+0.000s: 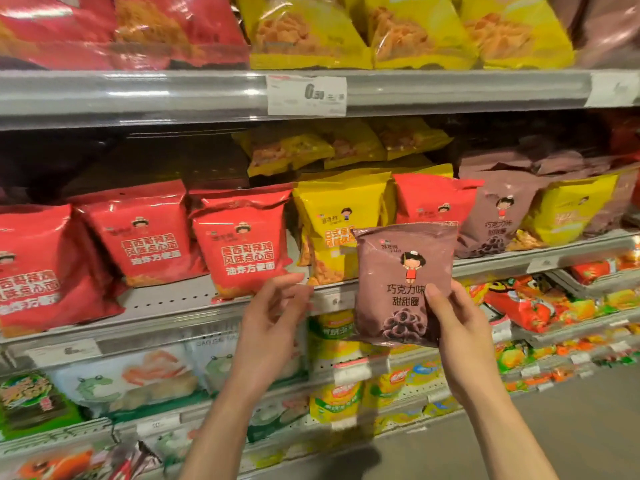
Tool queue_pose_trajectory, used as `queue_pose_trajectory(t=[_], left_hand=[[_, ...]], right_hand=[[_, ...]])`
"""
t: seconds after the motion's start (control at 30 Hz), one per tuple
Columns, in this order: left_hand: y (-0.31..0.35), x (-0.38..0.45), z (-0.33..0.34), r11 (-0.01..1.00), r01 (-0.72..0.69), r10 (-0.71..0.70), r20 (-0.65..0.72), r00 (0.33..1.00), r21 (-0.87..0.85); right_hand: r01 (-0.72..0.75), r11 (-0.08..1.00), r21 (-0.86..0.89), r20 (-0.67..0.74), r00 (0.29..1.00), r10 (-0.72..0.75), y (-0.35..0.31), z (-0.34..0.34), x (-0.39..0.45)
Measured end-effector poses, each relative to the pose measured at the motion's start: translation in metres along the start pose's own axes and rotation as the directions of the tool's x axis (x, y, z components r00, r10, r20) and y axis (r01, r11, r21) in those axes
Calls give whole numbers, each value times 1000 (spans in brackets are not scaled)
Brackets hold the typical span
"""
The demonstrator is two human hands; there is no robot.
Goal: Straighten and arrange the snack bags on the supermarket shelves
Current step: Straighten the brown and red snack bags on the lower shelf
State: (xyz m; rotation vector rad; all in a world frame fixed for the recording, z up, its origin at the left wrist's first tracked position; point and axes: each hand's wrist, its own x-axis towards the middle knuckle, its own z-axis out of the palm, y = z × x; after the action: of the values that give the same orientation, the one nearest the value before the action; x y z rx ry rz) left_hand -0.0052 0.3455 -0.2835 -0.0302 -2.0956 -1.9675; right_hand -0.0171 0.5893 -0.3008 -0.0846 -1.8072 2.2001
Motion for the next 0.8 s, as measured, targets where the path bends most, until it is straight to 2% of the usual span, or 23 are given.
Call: queue_pose_trajectory(t=[0.3, 0.63, 0.8], left_hand=[[13, 17, 109, 1000, 9, -9, -12, 1000, -13], [7, 40, 147, 993, -108, 110, 59, 992, -39], [-2, 52, 169, 992, -120, 125, 120, 985, -46]], right_hand=[[-30, 1000, -1, -41, 999, 30, -2, -93, 49], [26, 999, -47, -131, 991, -32, -15, -129, 72], [61, 995, -84, -170, 983, -75, -20, -151, 76]])
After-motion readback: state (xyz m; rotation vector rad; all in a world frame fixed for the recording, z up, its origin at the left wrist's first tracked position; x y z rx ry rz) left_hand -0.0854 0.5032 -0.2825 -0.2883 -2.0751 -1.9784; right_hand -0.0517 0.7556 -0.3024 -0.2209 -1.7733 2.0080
